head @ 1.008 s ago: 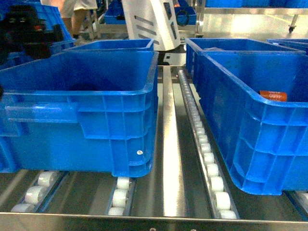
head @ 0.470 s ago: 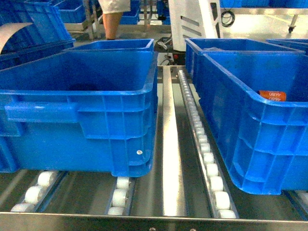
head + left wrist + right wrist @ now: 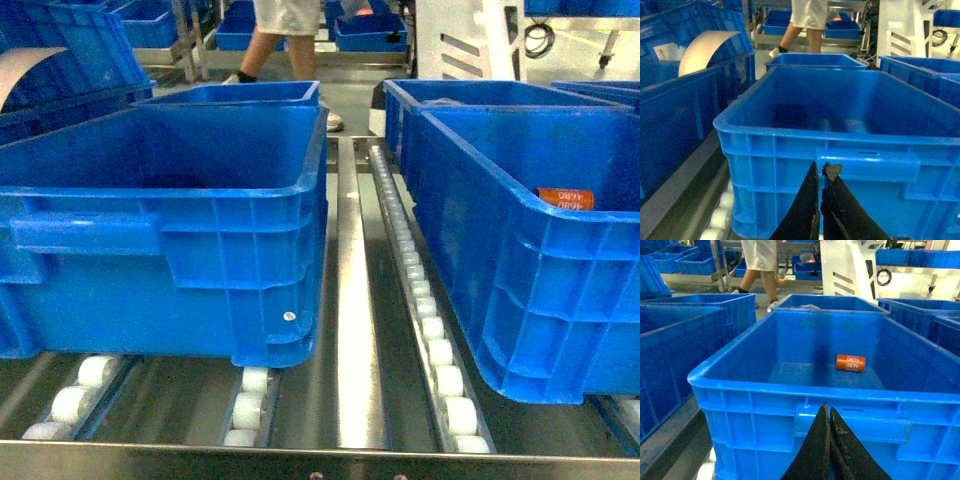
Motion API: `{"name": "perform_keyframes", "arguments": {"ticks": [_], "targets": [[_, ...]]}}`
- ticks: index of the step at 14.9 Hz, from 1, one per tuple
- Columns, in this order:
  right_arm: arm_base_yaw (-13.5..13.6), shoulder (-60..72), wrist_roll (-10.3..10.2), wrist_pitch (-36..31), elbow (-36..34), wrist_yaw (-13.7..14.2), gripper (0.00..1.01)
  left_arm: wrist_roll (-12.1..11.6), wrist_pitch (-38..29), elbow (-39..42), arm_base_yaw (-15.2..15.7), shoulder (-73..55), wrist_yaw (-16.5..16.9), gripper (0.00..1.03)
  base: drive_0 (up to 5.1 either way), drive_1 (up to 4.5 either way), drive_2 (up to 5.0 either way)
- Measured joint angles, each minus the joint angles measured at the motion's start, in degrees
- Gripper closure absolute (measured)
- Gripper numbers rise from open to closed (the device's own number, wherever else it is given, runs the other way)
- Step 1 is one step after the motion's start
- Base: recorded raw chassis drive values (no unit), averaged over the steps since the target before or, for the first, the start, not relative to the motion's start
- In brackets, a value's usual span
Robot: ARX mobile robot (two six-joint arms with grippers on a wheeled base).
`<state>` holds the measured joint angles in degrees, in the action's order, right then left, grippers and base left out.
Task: Sort blue parts and orange caps into right shelf containers
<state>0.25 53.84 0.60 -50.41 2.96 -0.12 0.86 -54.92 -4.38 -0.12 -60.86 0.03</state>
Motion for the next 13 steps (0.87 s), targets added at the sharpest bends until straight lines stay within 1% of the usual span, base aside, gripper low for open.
{"name": "perform_keyframes", "arguments": {"ticks": [1, 2, 4, 9, 13], "targets": [[0.0, -1.0, 0.0, 0.7, 0.0, 0.0, 1.0, 0.0, 0.6, 0.3, 0.0, 1.0, 0.0, 1.01, 0.0, 0.0, 0.0], [0.0, -4.2, 0.0, 3.4, -0.7, 0.0, 1.0, 0.0, 3.0, 1.1, 0.0, 4.4, 0.0, 1.01, 0.0, 0.0, 0.0], [0.0, -10.3, 0.0, 8.9, -2.0, 0.0, 1.0, 0.0, 8.0, 2.2, 0.1, 11.0, 0.0, 1.01, 0.0, 0.0, 0.0], [0.0, -24.7, 0.0, 21.8, -2.2, 0.0, 1.0, 0.0, 21.6, 3.8, 0.1, 26.6, 0.0, 1.01, 0.0, 0.0, 0.0], [0.0, -33.3, 0.0, 29.8, -2.2, 0.0, 1.0, 0.0, 30.8, 3.8, 0.1, 36.5, 0.0, 1.01, 0.0, 0.0, 0.0]]}}
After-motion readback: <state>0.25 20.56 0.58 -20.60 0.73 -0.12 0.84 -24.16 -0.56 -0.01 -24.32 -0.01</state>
